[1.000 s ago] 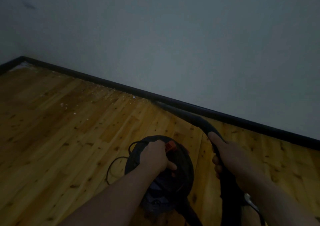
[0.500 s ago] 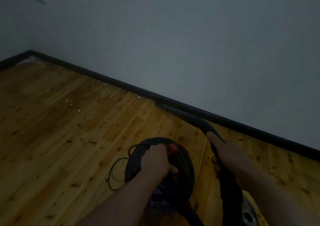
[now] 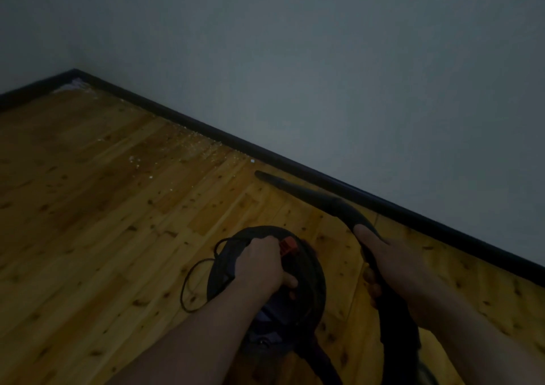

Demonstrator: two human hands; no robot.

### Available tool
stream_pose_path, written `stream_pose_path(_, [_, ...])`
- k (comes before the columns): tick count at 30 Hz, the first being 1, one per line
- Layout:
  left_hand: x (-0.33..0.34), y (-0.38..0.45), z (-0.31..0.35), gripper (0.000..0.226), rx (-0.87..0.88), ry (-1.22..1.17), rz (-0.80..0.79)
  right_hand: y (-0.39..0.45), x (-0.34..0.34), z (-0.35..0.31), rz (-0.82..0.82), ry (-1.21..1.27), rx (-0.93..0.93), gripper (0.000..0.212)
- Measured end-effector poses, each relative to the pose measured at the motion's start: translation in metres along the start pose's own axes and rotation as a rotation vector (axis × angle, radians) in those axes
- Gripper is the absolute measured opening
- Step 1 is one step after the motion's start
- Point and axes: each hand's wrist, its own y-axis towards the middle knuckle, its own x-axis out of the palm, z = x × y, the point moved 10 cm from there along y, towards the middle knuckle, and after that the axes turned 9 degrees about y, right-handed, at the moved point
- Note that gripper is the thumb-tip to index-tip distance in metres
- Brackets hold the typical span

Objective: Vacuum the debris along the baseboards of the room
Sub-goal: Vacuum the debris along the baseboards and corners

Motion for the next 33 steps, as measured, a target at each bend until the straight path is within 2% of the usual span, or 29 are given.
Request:
stream_pose_path(7, [-0.002,-0.003,-0.011,0.066,-0.020,-0.009,-0.039,0.003,0.017,-0.005,-0.035,0.001,0.006,0.039])
stream_pose_path(12, [-0.001,-0.003,-0.021,0.062,-0.029,-0.024,-0.055,0.011,0.026,-0.008,0.018,0.006,-0.030,0.044])
stream_pose_path(25, [-0.013,0.019,-0.033,0.060,-0.037,-0.034,0.025,0.039,0.035,-0.022,0.062,0.061,-0.033,0.049])
stream_pose_path(33, [-0.017,0.033,-0.032,0.064,-0.055,-0.050,-0.011,0.054,0.043,-0.039,0.001,0.053,0.000,0.047])
